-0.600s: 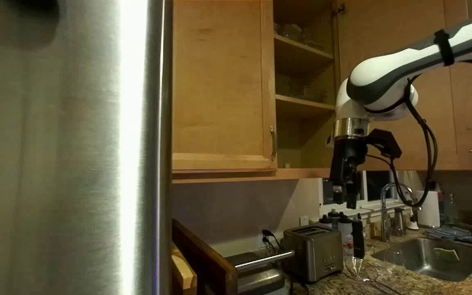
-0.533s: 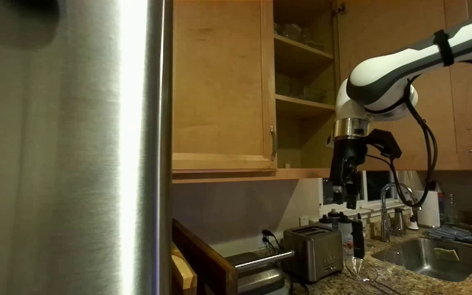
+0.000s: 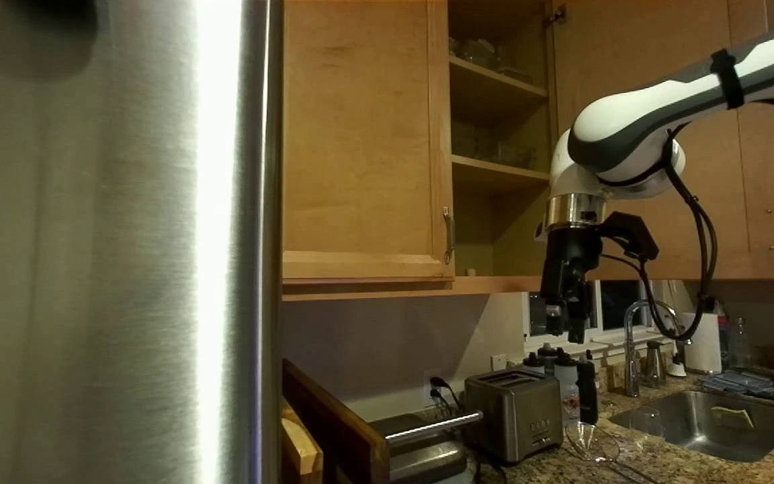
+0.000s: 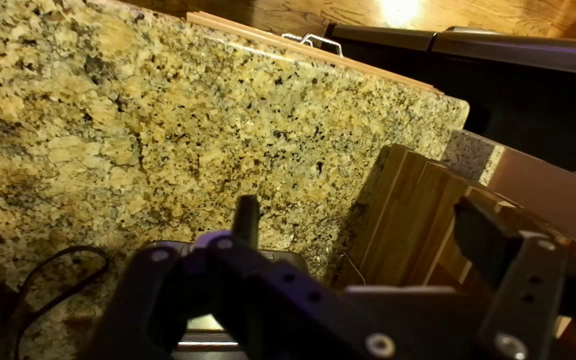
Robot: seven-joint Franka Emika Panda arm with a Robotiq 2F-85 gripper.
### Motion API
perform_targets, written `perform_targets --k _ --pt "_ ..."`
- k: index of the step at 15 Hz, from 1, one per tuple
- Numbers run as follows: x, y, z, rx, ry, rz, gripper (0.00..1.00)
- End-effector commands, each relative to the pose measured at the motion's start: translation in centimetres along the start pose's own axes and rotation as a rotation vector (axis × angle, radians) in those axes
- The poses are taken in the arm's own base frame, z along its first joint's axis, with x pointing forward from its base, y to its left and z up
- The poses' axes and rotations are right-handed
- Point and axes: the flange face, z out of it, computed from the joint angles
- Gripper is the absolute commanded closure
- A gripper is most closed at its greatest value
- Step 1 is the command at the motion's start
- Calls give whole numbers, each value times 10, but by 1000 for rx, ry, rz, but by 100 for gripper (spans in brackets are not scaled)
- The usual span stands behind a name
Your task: Remove the fridge magnet from the bottom shelf of the open overhead cabinet, put the magnet on the left side of the fridge, and then close the cabinet door
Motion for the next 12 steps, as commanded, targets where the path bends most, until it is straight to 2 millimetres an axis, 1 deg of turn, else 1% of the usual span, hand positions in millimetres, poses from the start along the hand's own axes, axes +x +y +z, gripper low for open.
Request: perform_targets --k 1,4,9,12 --pt "2 2 -1 -3 11 10 0" --pt "12 14 -11 -40 89 32 0" --pt "35 48 -50 -108 266 89 0" --pt "47 62 -72 -143 344 135 0"
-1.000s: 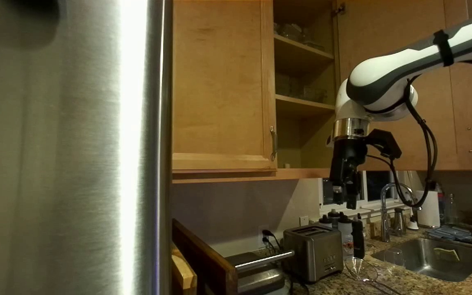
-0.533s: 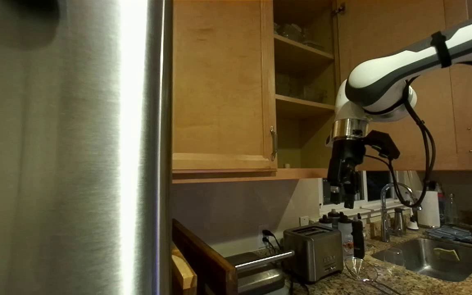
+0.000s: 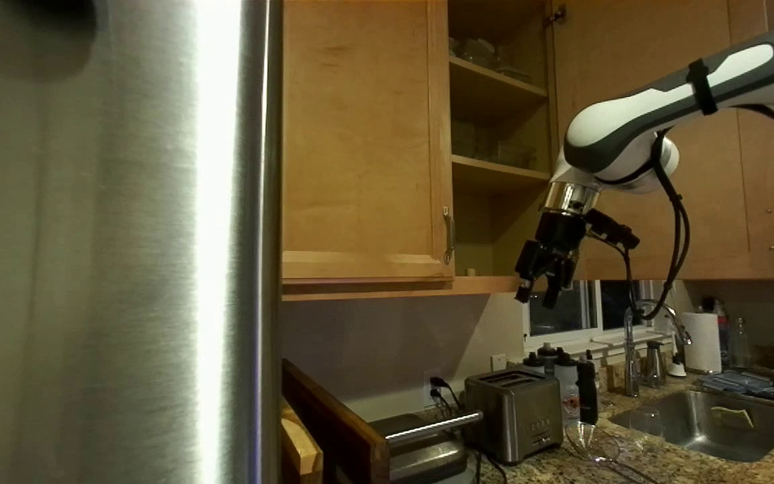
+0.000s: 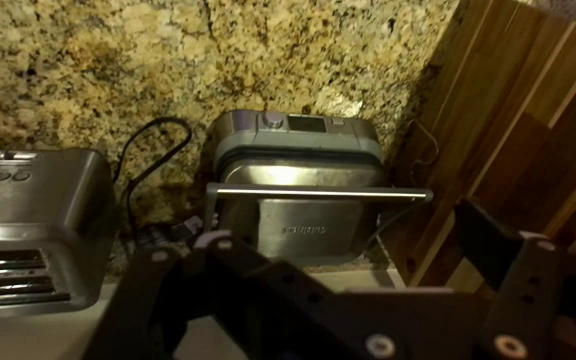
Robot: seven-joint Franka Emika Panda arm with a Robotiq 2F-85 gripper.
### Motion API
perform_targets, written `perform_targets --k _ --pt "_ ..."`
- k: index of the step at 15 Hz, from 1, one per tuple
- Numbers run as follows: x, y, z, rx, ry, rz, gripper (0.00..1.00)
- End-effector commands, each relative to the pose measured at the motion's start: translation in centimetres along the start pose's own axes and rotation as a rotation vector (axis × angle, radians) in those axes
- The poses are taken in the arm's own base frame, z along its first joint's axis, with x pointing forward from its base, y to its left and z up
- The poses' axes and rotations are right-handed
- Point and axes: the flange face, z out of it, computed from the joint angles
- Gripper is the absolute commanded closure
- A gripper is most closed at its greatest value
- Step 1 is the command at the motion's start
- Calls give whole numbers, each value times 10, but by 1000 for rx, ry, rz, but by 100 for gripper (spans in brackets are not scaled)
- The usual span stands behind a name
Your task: Remove the fridge magnet from the bottom shelf of the open overhead cabinet, put the magnet on the left side of the fridge, and then close the cabinet door
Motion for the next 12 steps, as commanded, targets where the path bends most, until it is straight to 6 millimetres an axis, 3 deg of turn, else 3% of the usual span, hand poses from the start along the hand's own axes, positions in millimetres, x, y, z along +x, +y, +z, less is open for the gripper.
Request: perform_targets --k 1,9,11,12 --pt "24 16 -20 -62 89 57 0" --pt "67 7 -62 -136 359 231 0" --pt "72 4 -66 -167 391 287 0" --pt "67 5 -61 -134 353 228 0"
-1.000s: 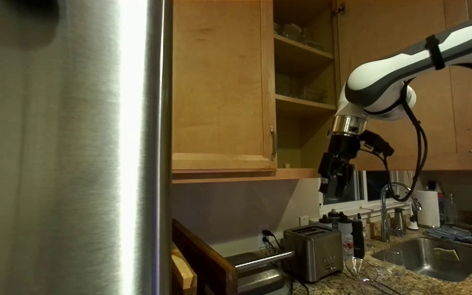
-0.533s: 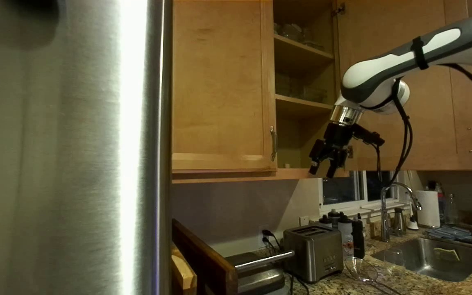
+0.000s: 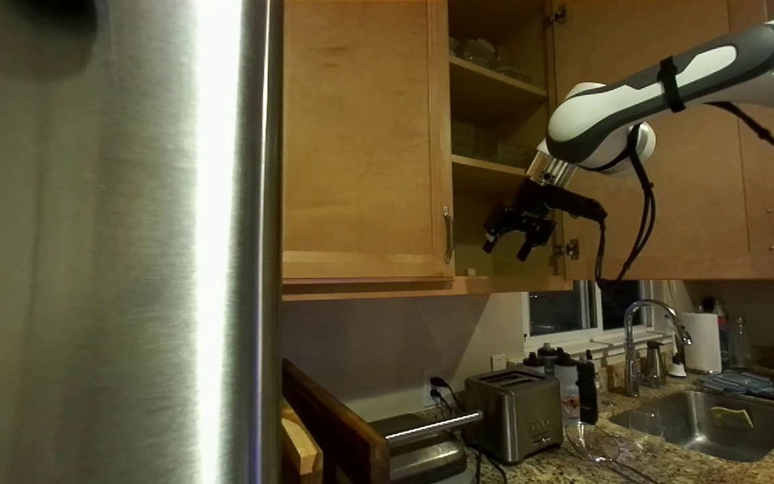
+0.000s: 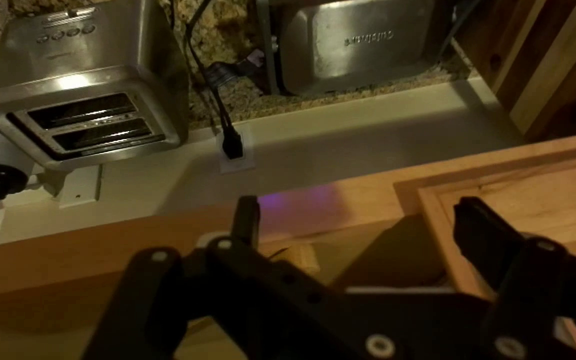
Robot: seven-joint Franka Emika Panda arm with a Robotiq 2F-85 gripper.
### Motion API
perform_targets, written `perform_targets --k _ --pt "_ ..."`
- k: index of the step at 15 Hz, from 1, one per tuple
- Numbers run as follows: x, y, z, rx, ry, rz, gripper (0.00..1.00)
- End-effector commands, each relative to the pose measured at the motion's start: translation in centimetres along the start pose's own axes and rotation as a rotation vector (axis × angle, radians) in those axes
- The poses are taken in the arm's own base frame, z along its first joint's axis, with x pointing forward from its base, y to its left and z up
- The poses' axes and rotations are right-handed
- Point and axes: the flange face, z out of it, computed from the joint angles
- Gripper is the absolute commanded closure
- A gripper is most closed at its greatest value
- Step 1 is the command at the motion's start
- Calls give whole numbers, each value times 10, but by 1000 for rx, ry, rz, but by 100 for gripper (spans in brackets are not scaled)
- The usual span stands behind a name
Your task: Remove the fridge magnet from the bottom shelf of the open overhead cabinet, put the magnet on the left side of the fridge, and then close the cabinet door
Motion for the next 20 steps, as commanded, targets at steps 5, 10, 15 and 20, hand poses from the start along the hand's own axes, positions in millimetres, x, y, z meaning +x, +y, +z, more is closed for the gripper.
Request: perform_targets --k 5,10,15,20 --pt "5 -3 -1 -19 12 29 0" --pt "25 2 0 -49 37 112 0" --pt "65 12 6 -103 70 258 0" --pt "93 4 24 -101 44 308 0"
